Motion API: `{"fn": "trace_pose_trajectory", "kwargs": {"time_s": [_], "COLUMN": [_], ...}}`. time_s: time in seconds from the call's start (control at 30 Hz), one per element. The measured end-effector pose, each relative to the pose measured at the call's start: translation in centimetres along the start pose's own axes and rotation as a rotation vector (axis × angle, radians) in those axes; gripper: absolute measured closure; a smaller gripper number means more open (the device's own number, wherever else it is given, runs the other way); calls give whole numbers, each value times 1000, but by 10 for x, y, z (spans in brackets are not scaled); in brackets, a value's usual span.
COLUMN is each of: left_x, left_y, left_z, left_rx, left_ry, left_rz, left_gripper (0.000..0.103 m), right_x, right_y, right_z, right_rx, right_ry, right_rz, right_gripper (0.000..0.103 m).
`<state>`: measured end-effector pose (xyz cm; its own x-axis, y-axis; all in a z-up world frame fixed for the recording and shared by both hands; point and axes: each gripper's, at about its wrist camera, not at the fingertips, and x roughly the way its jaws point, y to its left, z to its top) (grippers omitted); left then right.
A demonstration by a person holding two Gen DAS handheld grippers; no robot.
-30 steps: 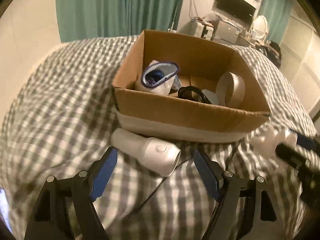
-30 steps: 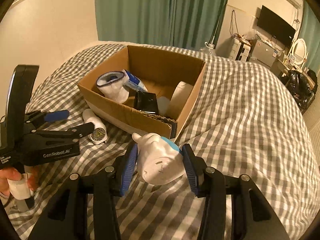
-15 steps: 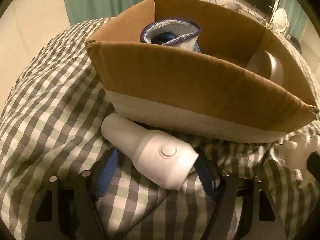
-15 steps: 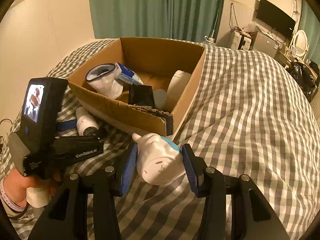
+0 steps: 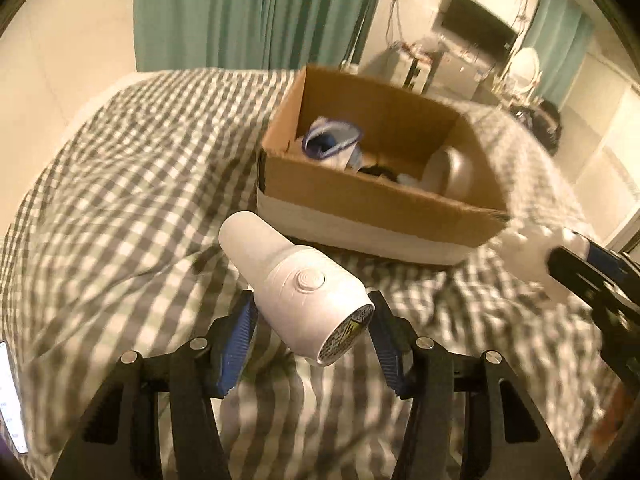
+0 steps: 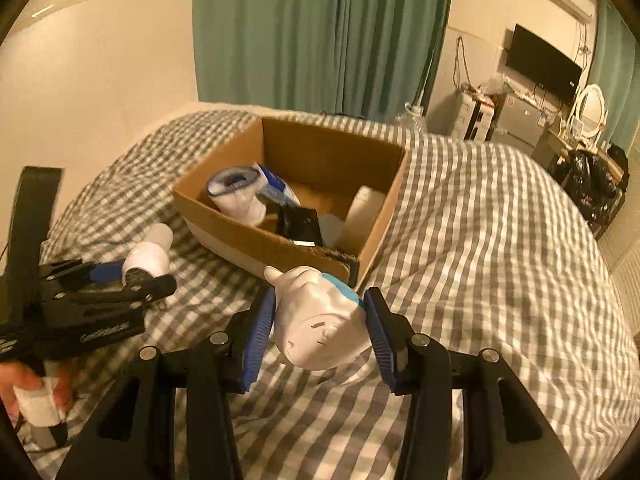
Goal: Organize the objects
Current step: 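Lift the bottle into the box with the left gripper while the right gripper drops the toy in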
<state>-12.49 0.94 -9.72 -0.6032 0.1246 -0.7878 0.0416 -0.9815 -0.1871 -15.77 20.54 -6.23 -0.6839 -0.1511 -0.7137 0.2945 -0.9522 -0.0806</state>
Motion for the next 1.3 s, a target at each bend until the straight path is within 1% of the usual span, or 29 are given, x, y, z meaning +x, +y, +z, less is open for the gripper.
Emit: {"fn": "trace_pose_trajectory", "kwargs": {"time_s": [0.1,0.23,0.33,0.4,0.53,0.6,0.7,0.77,0.87,0.97,1.07,1.13,1.17,1.2,1.23,1.3], "left_x": [-25,-53,-58,-57,-40,-31,-3,17,48,73,97,104,104,103,99,89], "left_y": [-5,-17,-19,-25,-34,-34,-34,-33,-30,-28,-25,-23,-23,-24,-26,-30], "left_z": [7,37,64,82,115,129,145,157,167,174,176,172,170,168,164,160], "left_rx": [22,89,118,149,225,239,253,266,300,326,324,315,311,304,300,317], "left_ry": [-51,-137,-177,-198,-226,-230,-223,-216,-215,-212,-169,-160,-167,-174,-181,-183], "left_rz": [-22,-45,-56,-40,-7,-11,-22,-34,-56,-48,-73,-88,-84,-59,-37,-57], "left_gripper": [46,46,46,46,46,46,46,46,46,46,46,43,33,23,20,17], "right_x": [-13,-24,-30,-29,-15,0,25,49,89,121,143,147,145,141,137,125], "right_y": [6,15,18,17,9,0,-12,-21,-31,-36,-37,-36,-36,-38,-39,-42], "right_z": [10,32,55,68,102,116,132,141,147,143,132,127,127,126,127,127], "right_rx": [-10,-38,-51,-57,-56,-34,0,26,73,84,80,70,70,74,80,95], "right_ry": [-31,-68,-105,-121,-141,-142,-132,-116,-74,-34,-2,-2,-7,-17,-28,-54], "right_rz": [3,-1,-8,-12,-17,-8,13,21,39,49,56,66,68,69,64,68], "right_gripper": [57,57,57,57,57,57,57,57,57,57,57,57,54,49,42,38]}}
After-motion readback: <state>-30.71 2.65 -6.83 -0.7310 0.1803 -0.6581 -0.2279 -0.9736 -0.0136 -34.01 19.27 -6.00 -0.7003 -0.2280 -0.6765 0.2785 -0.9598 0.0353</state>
